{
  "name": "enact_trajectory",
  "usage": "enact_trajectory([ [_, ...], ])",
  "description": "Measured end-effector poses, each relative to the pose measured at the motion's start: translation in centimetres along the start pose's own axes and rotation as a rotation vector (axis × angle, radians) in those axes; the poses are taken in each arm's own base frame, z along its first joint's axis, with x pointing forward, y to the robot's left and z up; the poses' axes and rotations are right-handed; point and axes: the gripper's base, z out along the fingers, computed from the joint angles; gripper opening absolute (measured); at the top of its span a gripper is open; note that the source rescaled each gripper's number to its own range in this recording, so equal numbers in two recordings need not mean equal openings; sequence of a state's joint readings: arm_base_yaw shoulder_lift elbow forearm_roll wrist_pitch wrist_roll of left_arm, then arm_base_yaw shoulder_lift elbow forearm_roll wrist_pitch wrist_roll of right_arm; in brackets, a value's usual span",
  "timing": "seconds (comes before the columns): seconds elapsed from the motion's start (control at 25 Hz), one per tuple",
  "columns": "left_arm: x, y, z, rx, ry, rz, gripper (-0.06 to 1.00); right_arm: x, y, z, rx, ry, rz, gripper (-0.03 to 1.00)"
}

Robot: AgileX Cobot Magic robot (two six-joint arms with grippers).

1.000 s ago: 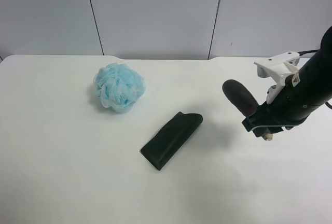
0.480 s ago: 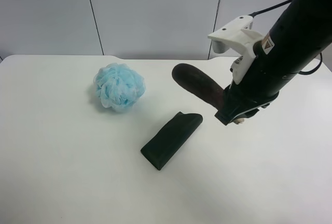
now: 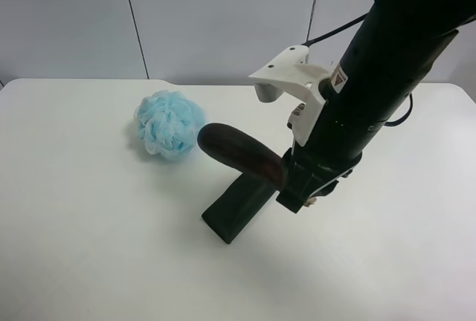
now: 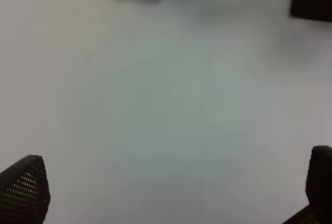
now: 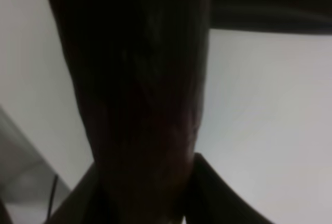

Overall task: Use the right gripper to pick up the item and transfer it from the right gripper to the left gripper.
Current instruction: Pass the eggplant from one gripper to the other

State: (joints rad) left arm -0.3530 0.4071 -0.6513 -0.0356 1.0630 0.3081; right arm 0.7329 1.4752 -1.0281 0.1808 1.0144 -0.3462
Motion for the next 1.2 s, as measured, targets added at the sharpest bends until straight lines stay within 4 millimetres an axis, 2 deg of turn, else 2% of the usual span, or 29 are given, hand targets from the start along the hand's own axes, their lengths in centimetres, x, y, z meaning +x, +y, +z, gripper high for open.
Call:
enact_trajectory([
  [0.28, -2.9, -0.6, 1.8, 0.113, 0.064, 0.294, 1.0, -0.7, 0.9, -0.6, -0.105, -0.031, -0.044, 0.0],
  [0.6, -4.7, -3.2, 5.0, 0.159, 0.136, 0.66, 1.0, -2.6, 1.4, -0.7, -0.21, -0.02, -0.087, 0.0],
  [0.96, -5.9, -5.6, 6.7, 0.156, 0.09, 0.873, 1.0, -4.2, 1.8, -0.6, -0.322, -0.011, -0.097, 0.0],
  [1.2, -6.2, -6.7, 7.3, 0.149, 0.082, 0.971, 1.0, -6.0, 2.0, -0.5, -0.389, -0.06, -0.095, 0.0],
])
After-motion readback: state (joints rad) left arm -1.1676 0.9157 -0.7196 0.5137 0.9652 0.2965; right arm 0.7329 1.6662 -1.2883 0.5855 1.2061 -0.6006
